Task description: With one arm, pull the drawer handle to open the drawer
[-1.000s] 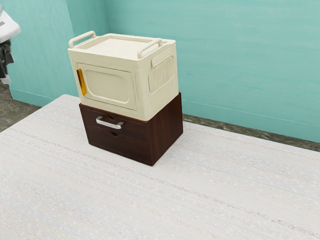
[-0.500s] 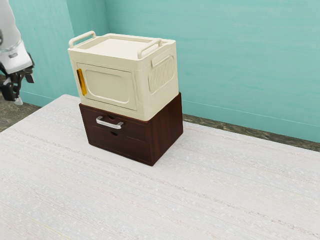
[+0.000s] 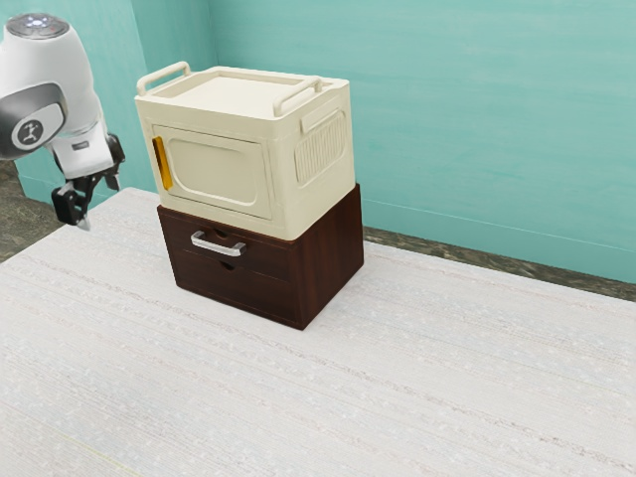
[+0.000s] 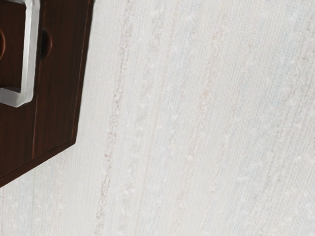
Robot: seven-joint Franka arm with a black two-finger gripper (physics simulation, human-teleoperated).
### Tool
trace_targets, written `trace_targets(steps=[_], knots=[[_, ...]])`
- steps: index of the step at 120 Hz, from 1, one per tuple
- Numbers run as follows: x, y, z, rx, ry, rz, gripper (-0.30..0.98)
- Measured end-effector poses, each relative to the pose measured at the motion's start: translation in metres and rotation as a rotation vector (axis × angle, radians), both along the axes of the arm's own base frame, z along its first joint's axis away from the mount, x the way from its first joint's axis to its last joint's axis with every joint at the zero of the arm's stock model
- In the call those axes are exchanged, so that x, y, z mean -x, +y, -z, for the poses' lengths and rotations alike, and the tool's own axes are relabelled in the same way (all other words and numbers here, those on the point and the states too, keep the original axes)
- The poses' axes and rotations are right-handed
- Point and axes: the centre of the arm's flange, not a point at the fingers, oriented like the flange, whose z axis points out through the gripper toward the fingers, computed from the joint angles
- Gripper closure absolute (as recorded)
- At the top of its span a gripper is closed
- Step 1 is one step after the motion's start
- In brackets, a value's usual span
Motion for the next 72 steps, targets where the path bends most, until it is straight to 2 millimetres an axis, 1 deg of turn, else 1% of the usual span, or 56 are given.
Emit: trace_targets(steps=[29, 38, 46, 52, 66, 69, 72], knots=[[-0.012, -0.019, 0.015, 0.029, -0.006, 0.068, 0.0], [-0.019, -0.024, 0.024, 0.028, -0.005, 0.078, 0.0], [-0.025, -0.026, 0.032, 0.027, -0.006, 0.083, 0.0], [-0.029, -0.022, 0.036, 0.031, -0.014, 0.078, 0.0], [-0.029, -0.022, 0.051, 0.048, -0.038, 0.089, 0.0], [-0.029, -0.025, 0.054, 0.051, -0.044, 0.097, 0.0], [-0.03, -0.033, 0.056, 0.053, -0.052, 0.115, 0.0]])
